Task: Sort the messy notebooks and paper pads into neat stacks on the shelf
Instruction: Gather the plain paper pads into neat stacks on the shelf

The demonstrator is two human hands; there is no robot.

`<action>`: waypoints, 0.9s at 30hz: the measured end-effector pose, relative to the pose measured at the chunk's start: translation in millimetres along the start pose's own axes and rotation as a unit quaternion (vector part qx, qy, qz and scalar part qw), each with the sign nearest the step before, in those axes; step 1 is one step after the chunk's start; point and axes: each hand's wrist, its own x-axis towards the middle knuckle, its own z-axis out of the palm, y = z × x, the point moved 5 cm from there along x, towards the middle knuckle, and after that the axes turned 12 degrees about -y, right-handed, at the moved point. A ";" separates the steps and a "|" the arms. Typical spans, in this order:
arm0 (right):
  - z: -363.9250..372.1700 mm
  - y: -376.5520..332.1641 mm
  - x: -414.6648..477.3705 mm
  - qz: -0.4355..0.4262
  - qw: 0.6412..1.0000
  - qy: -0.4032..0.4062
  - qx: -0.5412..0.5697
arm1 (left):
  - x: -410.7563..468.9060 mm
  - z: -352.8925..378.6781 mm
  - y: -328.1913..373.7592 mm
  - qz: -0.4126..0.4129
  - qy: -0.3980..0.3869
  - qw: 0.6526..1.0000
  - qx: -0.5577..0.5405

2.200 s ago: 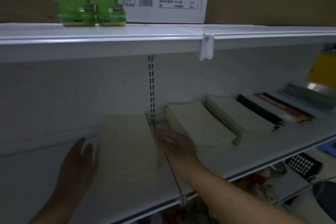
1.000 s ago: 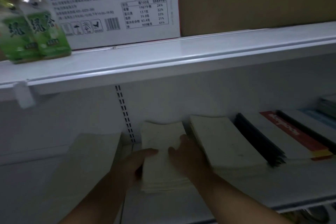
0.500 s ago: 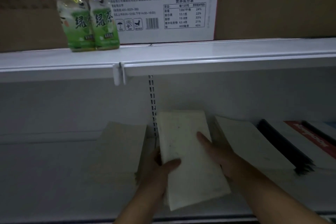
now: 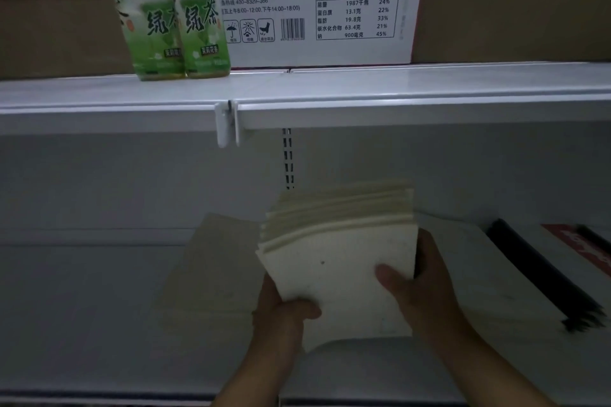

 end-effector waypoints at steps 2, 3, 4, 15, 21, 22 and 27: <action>-1.2 12.7 -11.2 0.015 0.999 0.049 0.004 | 0.3 -1.1 -10.3 0.003 0.026 1.000 0.017; -1.5 17.5 -17.4 0.022 0.997 0.074 0.008 | -0.1 -1.2 -12.1 0.010 0.032 0.999 0.025; -2.4 21.9 -22.0 0.026 0.996 0.087 0.012 | 0.7 -1.7 -13.5 0.015 0.029 0.999 0.035; 6.6 21.5 -12.1 0.044 0.992 0.056 0.109 | 14.9 3.8 3.9 0.044 0.026 0.997 0.058; 3.8 28.7 -13.6 0.048 0.997 0.054 -0.011 | 7.9 2.2 3.6 0.101 0.127 0.960 0.230; 2.2 31.9 -14.8 0.043 0.997 0.049 -0.037 | 7.6 2.2 0.4 0.133 0.121 0.953 0.242; 4.8 29.0 -12.5 0.055 0.989 0.025 -0.132 | 17.1 -0.6 3.7 0.173 0.038 0.956 0.236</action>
